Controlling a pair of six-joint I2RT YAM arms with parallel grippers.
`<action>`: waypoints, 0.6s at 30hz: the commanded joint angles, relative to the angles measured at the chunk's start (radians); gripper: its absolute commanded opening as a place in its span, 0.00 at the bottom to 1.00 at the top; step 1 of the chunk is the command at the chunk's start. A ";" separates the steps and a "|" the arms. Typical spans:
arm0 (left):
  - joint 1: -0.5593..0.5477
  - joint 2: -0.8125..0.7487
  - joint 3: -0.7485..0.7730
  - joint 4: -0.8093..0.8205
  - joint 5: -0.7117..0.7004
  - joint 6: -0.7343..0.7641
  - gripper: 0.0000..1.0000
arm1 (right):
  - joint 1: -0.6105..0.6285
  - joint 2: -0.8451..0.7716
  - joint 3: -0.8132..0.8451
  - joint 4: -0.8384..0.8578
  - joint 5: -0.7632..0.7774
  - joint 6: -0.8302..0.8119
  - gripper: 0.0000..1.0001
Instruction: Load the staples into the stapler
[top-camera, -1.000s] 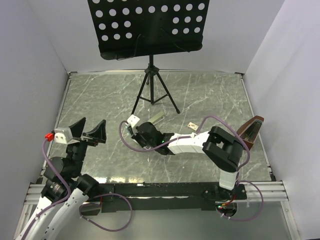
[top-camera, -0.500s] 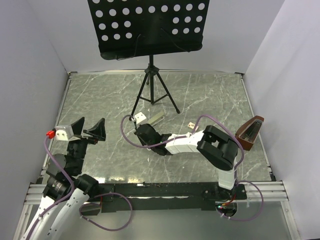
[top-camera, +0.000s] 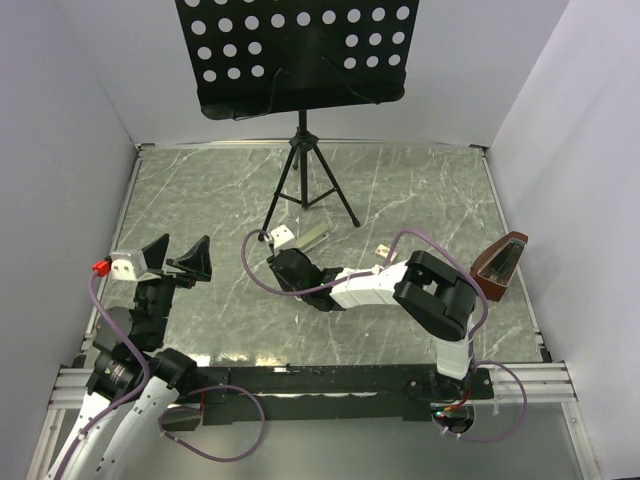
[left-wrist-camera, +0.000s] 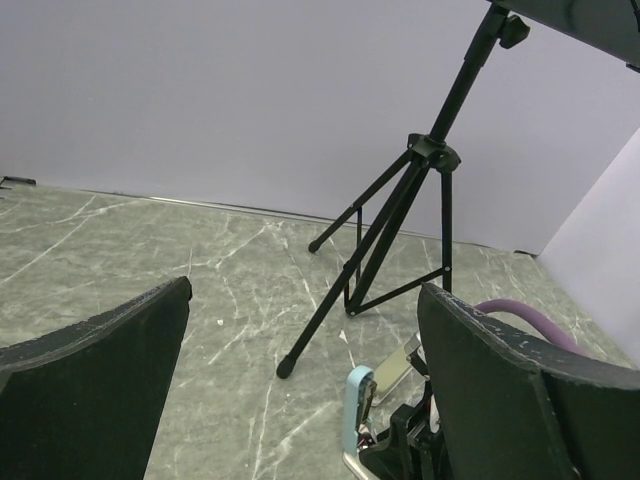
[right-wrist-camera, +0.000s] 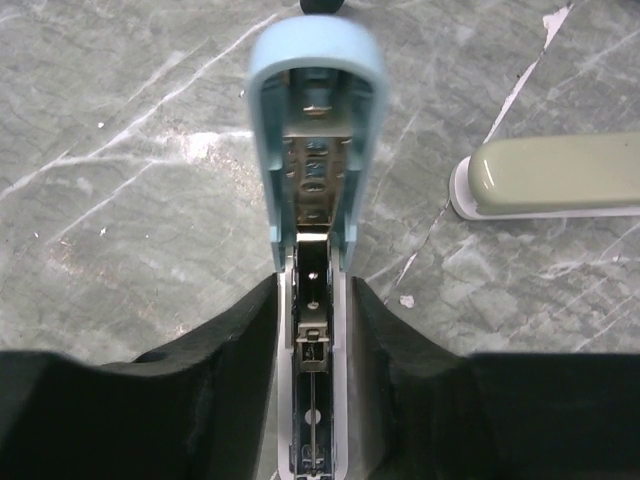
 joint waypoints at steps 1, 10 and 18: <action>0.007 0.003 0.014 0.020 0.016 -0.013 0.99 | 0.005 -0.077 0.024 -0.028 0.015 0.019 0.48; 0.007 -0.017 0.012 0.016 0.004 -0.019 0.99 | -0.027 -0.235 0.088 -0.397 0.032 0.117 1.00; 0.009 -0.021 0.012 0.016 -0.008 -0.022 0.99 | -0.067 -0.307 0.175 -0.820 0.066 0.301 1.00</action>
